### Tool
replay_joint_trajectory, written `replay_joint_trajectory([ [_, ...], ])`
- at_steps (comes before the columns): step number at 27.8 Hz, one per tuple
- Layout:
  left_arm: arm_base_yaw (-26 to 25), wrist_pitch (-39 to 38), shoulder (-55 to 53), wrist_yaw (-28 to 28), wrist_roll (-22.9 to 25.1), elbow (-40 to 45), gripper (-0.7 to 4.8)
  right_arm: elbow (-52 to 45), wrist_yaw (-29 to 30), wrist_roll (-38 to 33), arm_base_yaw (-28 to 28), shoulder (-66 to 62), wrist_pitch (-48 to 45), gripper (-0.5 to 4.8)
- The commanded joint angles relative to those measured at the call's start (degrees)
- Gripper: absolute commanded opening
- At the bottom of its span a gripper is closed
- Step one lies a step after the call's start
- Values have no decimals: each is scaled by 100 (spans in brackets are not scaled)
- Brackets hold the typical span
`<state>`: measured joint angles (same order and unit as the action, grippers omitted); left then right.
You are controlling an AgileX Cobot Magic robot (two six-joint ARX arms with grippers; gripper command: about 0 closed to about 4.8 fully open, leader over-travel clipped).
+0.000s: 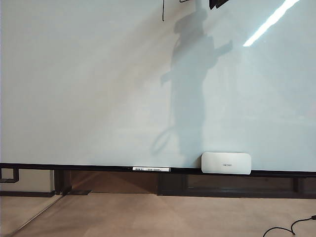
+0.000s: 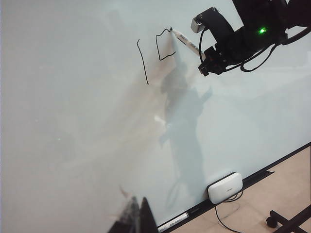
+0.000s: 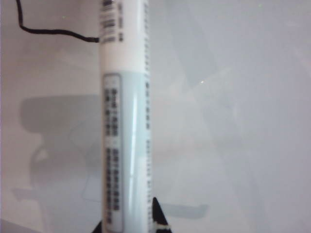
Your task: Reach to the right to find the marker pen, pick it up, and write the number 19 on the whiteboard.
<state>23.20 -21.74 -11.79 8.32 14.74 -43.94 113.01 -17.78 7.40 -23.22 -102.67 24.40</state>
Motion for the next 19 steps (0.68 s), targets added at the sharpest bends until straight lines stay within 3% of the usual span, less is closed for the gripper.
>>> replay_joint_trajectory([
  [1, 0, 61, -4, -20, 7, -31, -5, 22, 90, 11, -4, 2, -46, -2],
  [19, 2, 63, -2, -17, 2, -31, -5, 22, 103, -168, 44, -227, 881, -2],
])
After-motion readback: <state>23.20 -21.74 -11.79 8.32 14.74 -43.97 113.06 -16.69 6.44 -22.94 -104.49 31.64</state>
